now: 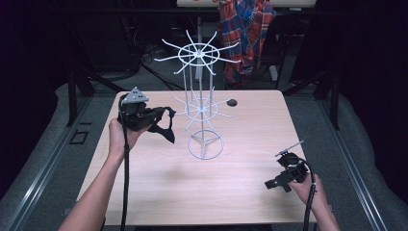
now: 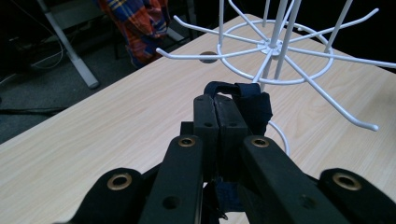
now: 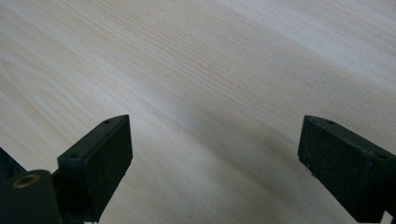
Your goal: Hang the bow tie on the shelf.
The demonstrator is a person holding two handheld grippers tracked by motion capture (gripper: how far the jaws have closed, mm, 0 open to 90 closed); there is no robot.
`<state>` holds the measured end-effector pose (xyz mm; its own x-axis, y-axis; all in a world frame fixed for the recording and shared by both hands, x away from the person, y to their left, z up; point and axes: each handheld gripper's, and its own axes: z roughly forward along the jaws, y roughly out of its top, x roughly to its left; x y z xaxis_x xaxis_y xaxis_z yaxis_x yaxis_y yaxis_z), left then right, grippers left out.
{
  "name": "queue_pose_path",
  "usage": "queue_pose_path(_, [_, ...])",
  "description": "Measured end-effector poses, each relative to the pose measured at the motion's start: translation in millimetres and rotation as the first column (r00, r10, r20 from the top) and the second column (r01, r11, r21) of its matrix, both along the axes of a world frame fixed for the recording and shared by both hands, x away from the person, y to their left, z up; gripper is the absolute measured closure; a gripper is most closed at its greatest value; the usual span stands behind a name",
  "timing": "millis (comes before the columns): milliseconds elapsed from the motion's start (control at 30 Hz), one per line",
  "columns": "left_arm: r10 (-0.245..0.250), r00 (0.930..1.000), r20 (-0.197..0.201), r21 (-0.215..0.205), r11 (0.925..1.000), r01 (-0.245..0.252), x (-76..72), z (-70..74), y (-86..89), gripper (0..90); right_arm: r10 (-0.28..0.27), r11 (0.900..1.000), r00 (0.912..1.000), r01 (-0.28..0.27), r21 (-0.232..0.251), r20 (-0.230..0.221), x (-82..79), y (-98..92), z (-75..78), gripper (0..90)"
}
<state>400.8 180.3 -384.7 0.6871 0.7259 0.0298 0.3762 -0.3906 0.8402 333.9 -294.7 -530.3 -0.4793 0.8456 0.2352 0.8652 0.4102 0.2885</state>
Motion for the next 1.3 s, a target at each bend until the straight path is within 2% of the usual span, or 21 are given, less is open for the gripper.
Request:
queue_pose_path(33, [-0.001,1.0,-0.001,0.0,1.0,0.001,1.2,-0.7,-0.9,88.8,0.002,1.0,1.0,-0.002,0.006,-0.002,0.2,0.0,-0.2,9.6])
queue_pose_path(100, [-0.004,1.0,-0.004,0.004,1.0,0.004,2.6,-1.5,-1.9,88.8,0.035,0.999,0.9992,-0.035,-0.02,-0.019,1.8,-1.6,1.8,9.6])
queue_pose_path(133, [-0.003,1.0,-0.004,0.002,1.0,0.003,3.7,-2.6,-3.0,88.9,0.032,0.999,0.9993,-0.032,-0.015,-0.017,1.6,-1.3,1.7,9.6])
queue_pose_path(167, [-0.004,1.0,-0.008,0.005,1.0,0.004,4.4,-3.0,-3.5,88.8,0.001,1.0,1.0,-0.001,0.0,-0.001,0.0,0.0,0.0,9.7])
queue_pose_path(267, [-0.004,0.9999,-0.015,0.01,0.9999,0.004,6.6,-4.8,-4.4,88.9,0.034,0.999,0.9993,-0.034,-0.015,-0.017,1.8,-1.5,1.5,9.6])
queue_pose_path(300, [-0.005,0.9998,-0.019,0.013,0.9999,0.006,7.4,-5.6,-4.5,88.8,0.004,1.0,1.0,-0.004,0.002,0.003,0.2,-0.3,-0.5,9.6])
queue_pose_path(433, [0.001,0.9997,-0.026,0.005,1.0,-0.001,9.2,-7.8,-5.0,88.8,0.031,0.999,0.9994,-0.031,-0.011,-0.013,1.7,-1.2,1.0,9.7])
queue_pose_path(467, [0.002,0.9996,-0.027,0.006,1.0,-0.002,9.5,-8.1,-5.1,88.8,0.029,1.0,0.9995,-0.029,-0.009,-0.011,1.5,-1.0,1.0,9.7])
queue_pose_path(500, [0.002,0.9996,-0.028,0.005,1.0,-0.002,10.0,-8.7,-5.5,88.8,-0.003,1.0,1.0,0.003,0.01,0.006,-0.1,0.5,-0.8,9.7])
queue_pose_path(533, [0.003,0.9996,-0.028,0.005,1.0,-0.003,10.1,-8.9,-5.6,88.8,0.009,1.0,1.0,-0.009,0.005,0.0,0.5,-0.1,-0.2,9.7])
queue_pose_path(567, [0.003,0.9996,-0.029,0.004,1.0,-0.003,10.3,-9.3,-5.8,88.8,-0.008,1.0,0.9999,0.008,0.018,0.01,-0.3,0.6,-1.5,9.7])
queue_pose_path(633, [0.003,0.9994,-0.033,0.006,1.0,-0.003,10.8,-9.9,-5.6,88.9,0.031,0.999,0.9995,-0.031,-0.011,-0.012,1.6,-1.1,1.2,9.6])
queue_pose_path(667, [0.004,0.9994,-0.034,0.005,1.0,-0.004,11.1,-10.6,-5.6,88.8,-0.004,1.0,1.0,0.004,0.008,0.007,-0.2,0.7,-0.6,9.7])
queue_pose_path(800, [0.006,0.9992,-0.041,0.003,1.0,-0.006,12.1,-12.9,-4.8,88.8,-0.004,1.0,1.0,0.004,0.007,0.006,-0.2,0.8,-0.6,9.7])
queue_pose_path(1167, [0.01,0.9978,-0.066,-0.034,0.9993,-0.012,14.7,-21.2,1.0,88.8,-0.002,1.0,1.0,0.002,0.006,0.005,0.0,0.9,-0.6,9.6])
queue_pose_path(1300, [0.007,0.9969,-0.079,-0.047,0.9989,-0.01,17.0,-24.8,1.7,88.8,0.032,0.999,0.9994,-0.032,-0.011,-0.013,1.7,-0.6,1.2,9.7])
